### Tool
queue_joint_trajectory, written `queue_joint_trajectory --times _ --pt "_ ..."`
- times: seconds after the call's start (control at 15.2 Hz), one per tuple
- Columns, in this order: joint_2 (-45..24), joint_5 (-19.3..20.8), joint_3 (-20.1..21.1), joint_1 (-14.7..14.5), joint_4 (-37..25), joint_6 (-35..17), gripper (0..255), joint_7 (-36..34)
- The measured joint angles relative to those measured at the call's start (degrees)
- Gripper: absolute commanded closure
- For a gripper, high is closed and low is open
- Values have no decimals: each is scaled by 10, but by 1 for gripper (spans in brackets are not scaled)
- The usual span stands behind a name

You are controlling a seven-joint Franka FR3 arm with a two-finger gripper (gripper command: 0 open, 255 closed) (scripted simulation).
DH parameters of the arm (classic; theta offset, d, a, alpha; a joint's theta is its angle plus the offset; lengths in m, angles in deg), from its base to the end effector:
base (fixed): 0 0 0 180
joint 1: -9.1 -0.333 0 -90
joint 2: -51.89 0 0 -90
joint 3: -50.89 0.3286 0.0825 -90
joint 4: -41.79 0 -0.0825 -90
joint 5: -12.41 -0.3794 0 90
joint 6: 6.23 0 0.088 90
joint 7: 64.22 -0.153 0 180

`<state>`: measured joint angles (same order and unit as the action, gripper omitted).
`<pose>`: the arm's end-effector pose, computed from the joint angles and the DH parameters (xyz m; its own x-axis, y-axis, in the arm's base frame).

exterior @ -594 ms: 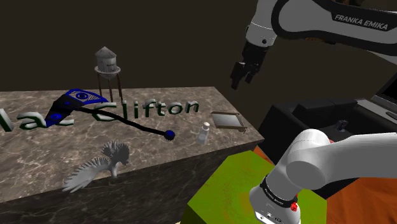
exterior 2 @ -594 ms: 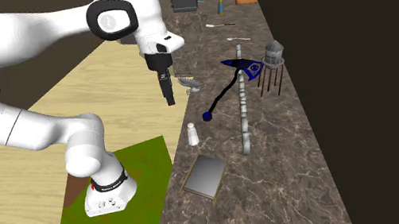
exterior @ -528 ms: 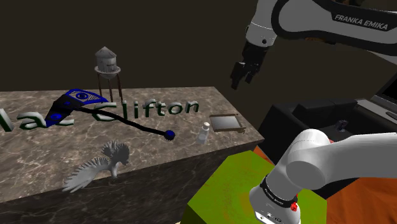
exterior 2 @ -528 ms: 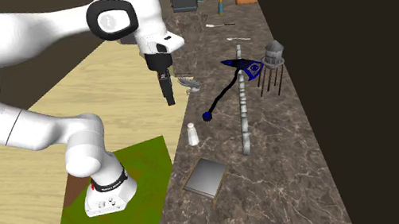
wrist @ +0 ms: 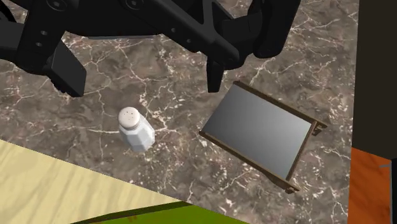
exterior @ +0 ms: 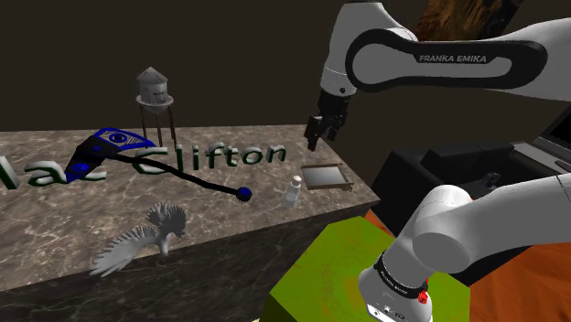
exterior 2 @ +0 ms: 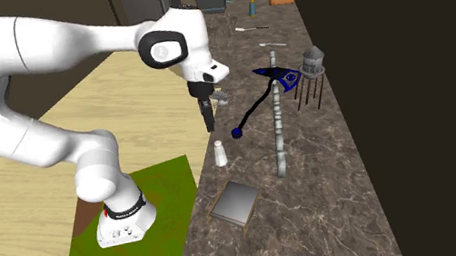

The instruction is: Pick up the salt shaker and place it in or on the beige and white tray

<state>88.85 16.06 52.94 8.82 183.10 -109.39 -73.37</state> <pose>0.3413 0.0063 0.4766 0.9937 -0.1114 -0.0083 -0.1103 -0.9902 0.0855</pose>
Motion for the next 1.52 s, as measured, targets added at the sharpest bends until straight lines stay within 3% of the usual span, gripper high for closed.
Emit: queue_joint_trajectory --times 0.59,1.06,1.45,1.52 --pt "-135 -19 20 -19 39 -136 0 -17" --pt "-160 -19 22 -19 73 -193 0 -21" --pt "-164 -18 22 -19 77 -201 0 -21" --pt "-164 -18 22 -19 77 -201 255 -21"
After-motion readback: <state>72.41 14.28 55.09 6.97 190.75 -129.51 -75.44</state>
